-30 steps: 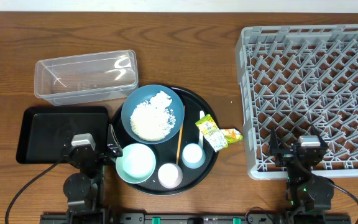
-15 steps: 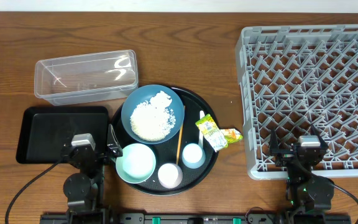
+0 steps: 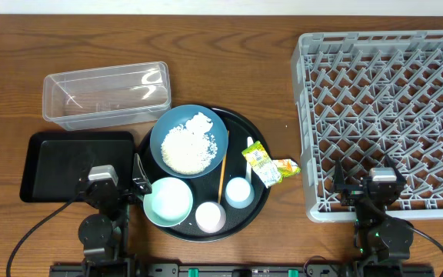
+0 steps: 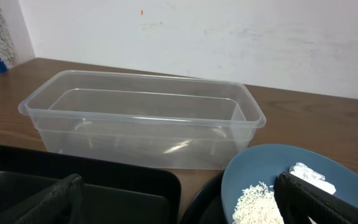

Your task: Sort waste into correct bins and load items into the dishwasher rack

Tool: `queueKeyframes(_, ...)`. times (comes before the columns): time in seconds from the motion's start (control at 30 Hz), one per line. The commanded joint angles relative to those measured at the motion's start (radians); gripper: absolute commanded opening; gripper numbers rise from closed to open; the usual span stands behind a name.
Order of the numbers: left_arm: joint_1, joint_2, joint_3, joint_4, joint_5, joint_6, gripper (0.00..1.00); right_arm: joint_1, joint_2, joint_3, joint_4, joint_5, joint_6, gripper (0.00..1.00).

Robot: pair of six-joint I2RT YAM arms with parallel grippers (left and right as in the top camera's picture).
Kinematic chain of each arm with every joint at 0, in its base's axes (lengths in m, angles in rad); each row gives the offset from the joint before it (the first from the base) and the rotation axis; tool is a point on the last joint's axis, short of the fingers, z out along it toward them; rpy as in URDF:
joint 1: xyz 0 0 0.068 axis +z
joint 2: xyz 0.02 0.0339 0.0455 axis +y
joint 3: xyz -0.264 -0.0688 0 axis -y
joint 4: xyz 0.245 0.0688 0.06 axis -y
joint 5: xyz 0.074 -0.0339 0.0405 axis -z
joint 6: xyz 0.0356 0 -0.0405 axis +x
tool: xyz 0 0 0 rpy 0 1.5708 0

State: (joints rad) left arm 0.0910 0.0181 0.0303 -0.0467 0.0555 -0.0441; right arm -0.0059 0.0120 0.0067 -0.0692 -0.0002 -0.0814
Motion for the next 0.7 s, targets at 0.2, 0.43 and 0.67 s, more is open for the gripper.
queueKeyframes(0.2, 0.006, 0.005, -0.026, -0.019, 0.004, 0.014, 0.98, 0.005, -0.003, -0.001, 0.037, -0.027, 0.044, 0.99)
queueKeyframes(0.43, 0.006, 0.006, -0.005, -0.034, 0.004, -0.102, 0.98, 0.005, -0.002, 0.029, 0.047, -0.007, 0.134, 0.99)
queueKeyframes(0.67, 0.006, 0.058, 0.121, -0.145, 0.008, -0.119, 0.98, 0.005, 0.1, 0.188, -0.074, 0.011, 0.133, 0.99)
